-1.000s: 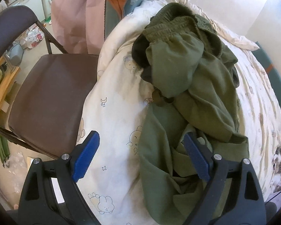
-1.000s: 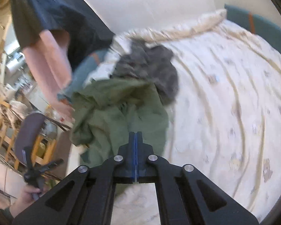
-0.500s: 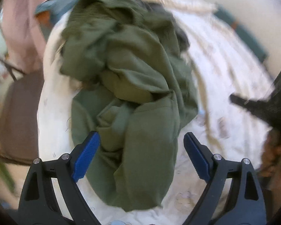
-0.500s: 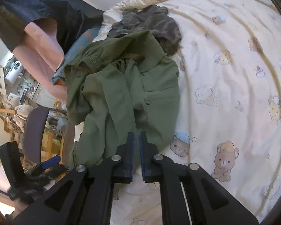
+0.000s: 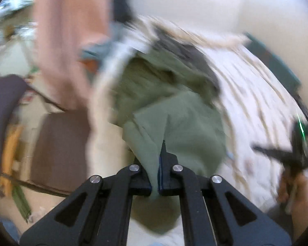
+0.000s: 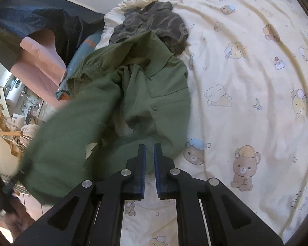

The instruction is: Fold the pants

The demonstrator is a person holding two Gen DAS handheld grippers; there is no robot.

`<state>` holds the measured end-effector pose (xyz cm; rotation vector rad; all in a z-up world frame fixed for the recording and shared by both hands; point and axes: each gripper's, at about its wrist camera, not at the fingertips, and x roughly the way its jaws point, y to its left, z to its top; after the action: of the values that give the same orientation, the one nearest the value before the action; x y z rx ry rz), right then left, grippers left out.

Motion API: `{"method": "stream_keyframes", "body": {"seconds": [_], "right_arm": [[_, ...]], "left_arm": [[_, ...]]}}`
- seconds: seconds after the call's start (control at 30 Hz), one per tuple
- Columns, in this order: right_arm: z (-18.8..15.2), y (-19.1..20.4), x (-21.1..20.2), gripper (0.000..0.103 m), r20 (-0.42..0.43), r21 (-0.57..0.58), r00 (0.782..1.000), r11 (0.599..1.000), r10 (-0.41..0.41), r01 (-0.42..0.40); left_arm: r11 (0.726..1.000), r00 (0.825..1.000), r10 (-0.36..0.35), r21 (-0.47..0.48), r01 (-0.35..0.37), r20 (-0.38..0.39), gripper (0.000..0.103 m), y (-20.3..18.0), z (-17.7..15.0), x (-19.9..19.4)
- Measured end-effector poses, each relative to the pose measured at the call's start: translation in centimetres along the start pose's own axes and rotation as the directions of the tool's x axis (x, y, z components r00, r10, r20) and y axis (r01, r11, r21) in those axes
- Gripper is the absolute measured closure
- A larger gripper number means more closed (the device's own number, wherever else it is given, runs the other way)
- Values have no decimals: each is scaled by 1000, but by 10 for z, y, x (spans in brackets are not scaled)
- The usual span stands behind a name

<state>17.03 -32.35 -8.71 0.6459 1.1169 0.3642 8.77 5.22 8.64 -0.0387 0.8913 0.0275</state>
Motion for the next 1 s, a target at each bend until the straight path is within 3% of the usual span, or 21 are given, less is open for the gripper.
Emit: {"method": "stream_keyframes", "body": {"seconds": [0.07, 0.13, 0.17, 0.2, 0.27, 0.37, 0.47, 0.63, 0.67, 0.73, 0.77, 0.87, 1.0], "right_arm": [[-2, 2, 8, 92, -22, -6, 1000, 1000, -7, 7], [-6, 3, 17, 82, -46, -13, 999, 1000, -21, 20], [-8, 3, 21, 64, -59, -13, 998, 999, -30, 29], [-10, -1, 26, 36, -74, 3, 997, 999, -33, 33], [-12, -6, 33, 22, -87, 42, 996, 999, -15, 19], [-14, -13, 55, 22, -139, 90, 990, 995, -18, 31], [-23, -18, 88, 22, -182, 192, 983, 981, 32, 3], [-36, -8, 134, 22, -144, 309, 982, 948, 122, -72], [-37, -5, 142, 27, -136, 316, 982, 945, 129, -80], [-39, 2, 147, 63, -105, 290, 990, 955, 99, -65], [-40, 5, 145, 89, -88, 264, 994, 964, 62, -37], [-33, 17, 111, 95, -20, 180, 1000, 984, 24, -20], [-13, 46, 29, 97, 104, -27, 994, 999, -18, 20]], "left_arm": [[993, 995, 103, -51, -102, 15, 101, 37, 8, 6], [982, 986, 165, -95, -166, -9, 101, 71, 7, 26], [978, 982, 185, -95, -187, -34, 101, 82, 4, 40], [977, 981, 185, -100, -190, -55, 101, 89, -1, 49], [978, 981, 163, -116, -175, -104, 101, 96, -11, 70], [981, 980, 163, -90, -173, -109, 101, 92, -25, 85], [985, 983, 159, -60, -164, -91, 101, 84, -37, 88], [991, 988, 82, -92, -95, -131, 101, 84, -54, 97], [992, 989, 79, -88, -90, -123, 101, 83, -54, 94], [994, 992, 81, -67, -87, -99, 101, 79, -54, 89], [995, 993, 71, -59, -76, -93, 101, 77, -55, 88], [997, 995, 30, -72, -37, -96, 101, 75, -55, 86], [992, 996, -19, -123, 7, -90, 101, 78, -53, 82]]}}
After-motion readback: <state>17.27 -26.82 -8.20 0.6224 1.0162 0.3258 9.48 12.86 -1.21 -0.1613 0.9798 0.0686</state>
